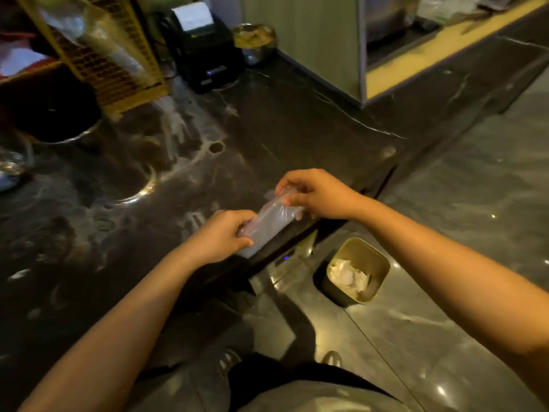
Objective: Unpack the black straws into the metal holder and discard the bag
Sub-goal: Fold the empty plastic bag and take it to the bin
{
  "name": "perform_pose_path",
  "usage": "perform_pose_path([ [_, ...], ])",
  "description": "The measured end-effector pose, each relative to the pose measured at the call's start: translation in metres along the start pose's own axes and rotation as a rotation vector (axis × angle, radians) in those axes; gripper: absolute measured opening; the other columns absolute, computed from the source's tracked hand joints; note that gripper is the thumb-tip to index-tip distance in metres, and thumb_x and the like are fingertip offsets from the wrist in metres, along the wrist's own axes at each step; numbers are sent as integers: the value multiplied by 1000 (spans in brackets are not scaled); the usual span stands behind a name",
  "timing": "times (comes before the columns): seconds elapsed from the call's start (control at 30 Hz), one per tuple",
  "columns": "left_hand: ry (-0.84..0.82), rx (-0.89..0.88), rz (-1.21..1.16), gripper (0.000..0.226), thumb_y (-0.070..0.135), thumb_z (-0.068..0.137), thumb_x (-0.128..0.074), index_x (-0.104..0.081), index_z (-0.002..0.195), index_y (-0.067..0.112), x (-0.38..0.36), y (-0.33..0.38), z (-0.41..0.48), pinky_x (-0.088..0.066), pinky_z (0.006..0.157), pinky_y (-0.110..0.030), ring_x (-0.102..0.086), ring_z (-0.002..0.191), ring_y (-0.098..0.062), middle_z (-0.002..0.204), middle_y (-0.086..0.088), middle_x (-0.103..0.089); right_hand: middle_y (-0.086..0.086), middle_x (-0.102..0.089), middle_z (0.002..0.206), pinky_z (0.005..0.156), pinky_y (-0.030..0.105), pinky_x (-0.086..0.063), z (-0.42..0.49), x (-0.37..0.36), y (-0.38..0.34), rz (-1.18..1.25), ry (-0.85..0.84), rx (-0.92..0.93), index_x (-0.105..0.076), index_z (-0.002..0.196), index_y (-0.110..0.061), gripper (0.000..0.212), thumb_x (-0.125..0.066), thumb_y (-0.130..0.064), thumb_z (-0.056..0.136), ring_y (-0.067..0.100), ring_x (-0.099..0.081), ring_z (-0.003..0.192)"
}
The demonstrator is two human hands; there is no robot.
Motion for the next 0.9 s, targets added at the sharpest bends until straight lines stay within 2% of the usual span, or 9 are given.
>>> perform_pose_path([
  [0.1, -62, -58, 3, 22, 6, 72, -68, -60, 93, 7, -44, 49, 35, -38, 65, -25, -55, 76, -17, 75, -2, -61, -3, -57, 67, 40, 22, -45, -41, 41, 46, 2, 52, -71, -60, 99, -7, 14, -57, -7, 85, 17, -59, 53],
  [0.17, -133, -94, -14, 17, 8, 74, -66, -59, 89, 9, -76, 75, 59, -32, 53, -17, -51, 73, -12, 65, 9, -52, -7, -56, 66, 44, 26, -47, -66, 62, 79, 11, 95, -132, -60, 98, -7, 14, -56, -6, 85, 9, -58, 51],
  [0.27, -254, -110, 2, 14, 15, 78, -62, -57, 89, 7, -129, 98, 99, -26, 54, -21, -51, 74, -14, 68, 1, -53, -8, -56, 65, 48, 22, -48, -100, 80, 132, 12, 150, -229, -61, 99, -6, 15, -56, -6, 86, 4, -59, 52],
  [0.33, -340, -115, 16, 27, 23, 76, -57, -57, 92, 1, -168, 104, 127, -33, 61, -26, -55, 77, -22, 81, -15, -61, 1, -62, 75, 56, 21, -48, -119, 83, 171, 2, 196, -297, -63, 100, -9, 17, -56, -6, 85, 20, -65, 68],
  [0.4, -393, -112, 34, 27, 22, 79, -56, -59, 99, 3, -211, 103, 156, -42, 72, -32, -58, 86, -28, 94, -21, -64, 6, -66, 87, 58, 14, -42, -131, 79, 214, -8, 250, -366, -65, 100, -8, 19, -56, -5, 84, 24, -64, 79],
  [0.57, -421, -159, 93, 36, 5, 75, -58, -60, 110, 9, -327, 71, 226, -47, 82, -36, -61, 100, -34, 107, -22, -67, 7, -63, 79, 57, 13, -41, -141, 36, 339, 31, 316, -496, -65, 99, -7, 18, -53, -5, 87, 21, -63, 71],
  [0.67, -416, -169, 133, 34, 3, 77, -57, -60, 110, 7, -400, 34, 259, -45, 82, -35, -58, 103, -35, 111, -21, -65, 16, -69, 94, 69, 31, -45, -134, -1, 416, 45, 333, -535, -66, 102, -5, 22, -52, -2, 85, 28, -63, 80],
  [0.8, -380, -207, 178, 35, 3, 79, -57, -58, 114, 5, -494, -29, 286, -35, 101, -35, -43, 124, -31, 133, -16, -51, 14, -71, 105, 74, 24, -38, -116, -63, 515, 15, 344, -566, -66, 105, -7, 23, -53, -8, 87, 29, -64, 94],
  [0.9, -258, -297, 323, 46, 10, 74, -66, -55, 119, 9, -546, -79, 307, -31, 106, -49, -33, 132, -37, 144, -19, -36, 12, -68, 113, 84, 30, -42, -95, -120, 586, 22, 291, -611, -64, 109, -10, 25, -50, -11, 88, 28, -61, 102],
])
Point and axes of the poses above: each hand's wrist, its own z-axis towards the middle knuckle, its own x-axis out of the back of the hand, y = z × x, the point moved 6 cm from there along z, towards the middle knuckle
